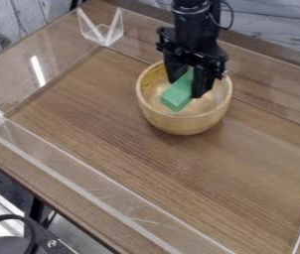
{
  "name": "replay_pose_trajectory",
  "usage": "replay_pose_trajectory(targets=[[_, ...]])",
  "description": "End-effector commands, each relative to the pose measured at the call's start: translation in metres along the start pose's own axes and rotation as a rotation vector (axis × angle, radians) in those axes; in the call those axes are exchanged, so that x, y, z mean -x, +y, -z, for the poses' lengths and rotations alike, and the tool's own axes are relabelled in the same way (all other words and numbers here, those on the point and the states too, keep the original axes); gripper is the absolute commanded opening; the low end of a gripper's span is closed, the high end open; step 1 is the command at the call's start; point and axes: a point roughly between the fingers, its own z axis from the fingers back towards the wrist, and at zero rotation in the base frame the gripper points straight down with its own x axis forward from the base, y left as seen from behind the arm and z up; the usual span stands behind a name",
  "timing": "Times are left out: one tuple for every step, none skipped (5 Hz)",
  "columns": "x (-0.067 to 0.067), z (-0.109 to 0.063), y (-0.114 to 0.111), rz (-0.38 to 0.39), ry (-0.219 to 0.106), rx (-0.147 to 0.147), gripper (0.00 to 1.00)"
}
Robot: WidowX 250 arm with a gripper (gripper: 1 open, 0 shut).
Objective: Put the green block in the brown bowl
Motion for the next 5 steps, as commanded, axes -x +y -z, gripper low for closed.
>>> replay_pose_trajectory(targets=[[-0.0056,-0.0241,0.0029,0.005,-0.078,-0.015,0.00],[-0.0056,-0.0222,0.0029,0.005,-0.075,-0.011,0.00],[-0.0055,-0.0205,0.0028,0.005,-0.073,-0.007,0.00],[-0.0055,-0.0186,0.0027,0.004,-0.070,-0.004,0.00],[-0.0055,-0.0165,0.0028,0.004,-0.068,0.000,0.00]])
